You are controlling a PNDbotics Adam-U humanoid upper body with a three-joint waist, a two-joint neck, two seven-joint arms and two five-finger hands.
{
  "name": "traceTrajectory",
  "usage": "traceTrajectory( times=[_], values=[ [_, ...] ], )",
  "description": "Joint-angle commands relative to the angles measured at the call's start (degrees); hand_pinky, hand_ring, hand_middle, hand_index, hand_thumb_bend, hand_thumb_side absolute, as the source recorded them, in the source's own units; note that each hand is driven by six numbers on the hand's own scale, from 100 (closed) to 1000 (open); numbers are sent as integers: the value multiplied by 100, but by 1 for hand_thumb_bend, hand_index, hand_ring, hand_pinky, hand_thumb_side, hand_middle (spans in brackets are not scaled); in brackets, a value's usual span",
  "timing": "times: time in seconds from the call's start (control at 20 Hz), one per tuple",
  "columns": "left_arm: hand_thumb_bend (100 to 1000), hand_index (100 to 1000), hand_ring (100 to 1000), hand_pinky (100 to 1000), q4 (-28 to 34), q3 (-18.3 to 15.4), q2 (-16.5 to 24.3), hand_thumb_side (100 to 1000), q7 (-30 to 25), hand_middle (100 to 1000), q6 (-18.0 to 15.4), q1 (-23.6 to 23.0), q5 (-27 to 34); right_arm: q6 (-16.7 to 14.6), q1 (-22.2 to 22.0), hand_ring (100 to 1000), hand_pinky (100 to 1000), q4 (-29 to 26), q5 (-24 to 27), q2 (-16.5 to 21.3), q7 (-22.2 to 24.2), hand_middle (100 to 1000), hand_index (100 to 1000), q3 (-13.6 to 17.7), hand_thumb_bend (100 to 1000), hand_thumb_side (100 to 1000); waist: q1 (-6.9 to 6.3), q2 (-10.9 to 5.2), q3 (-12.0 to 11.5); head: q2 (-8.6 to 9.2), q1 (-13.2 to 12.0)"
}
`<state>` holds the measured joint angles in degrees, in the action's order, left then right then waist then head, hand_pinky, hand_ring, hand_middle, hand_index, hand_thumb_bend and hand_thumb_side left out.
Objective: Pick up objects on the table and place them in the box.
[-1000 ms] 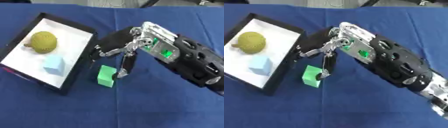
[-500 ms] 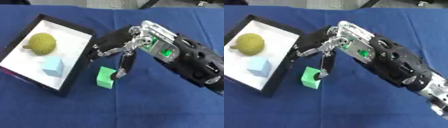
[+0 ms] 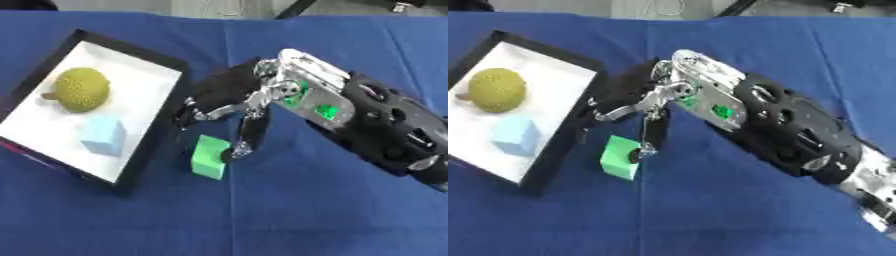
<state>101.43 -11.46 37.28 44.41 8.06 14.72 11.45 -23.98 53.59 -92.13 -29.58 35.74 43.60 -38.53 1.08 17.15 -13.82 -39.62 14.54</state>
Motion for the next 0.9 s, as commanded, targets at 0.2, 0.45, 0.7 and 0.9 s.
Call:
traceTrajectory(
  times=[0.2, 0.45, 0.7, 0.9],
  values=[
    [544, 859, 790, 697, 44, -42, 143, 588, 4, 847, -9, 37, 24, -977, 38, 917, 936, 79, -160, 139, 837, 850, 871, 32, 411, 100, -59, 19, 5, 90, -8],
    [541, 859, 790, 697, 41, -36, 136, 590, 2, 847, -11, 35, 34, -1041, 35, 917, 936, 102, -232, 155, 837, 851, 870, 32, 408, 100, -59, 31, 30, 106, -29],
    [540, 859, 790, 698, 38, -36, 133, 591, 5, 847, -16, 36, 40, -1082, 9, 917, 936, 121, -285, 176, 837, 851, 870, 19, 412, 100, -56, 45, 44, 119, -47],
    [539, 858, 790, 699, 41, -32, 129, 592, 2, 846, -17, 43, 42, -1129, 10, 918, 936, 180, -335, 159, 837, 851, 869, -9, 408, 100, -56, 57, 40, 146, -43]
  ],
)
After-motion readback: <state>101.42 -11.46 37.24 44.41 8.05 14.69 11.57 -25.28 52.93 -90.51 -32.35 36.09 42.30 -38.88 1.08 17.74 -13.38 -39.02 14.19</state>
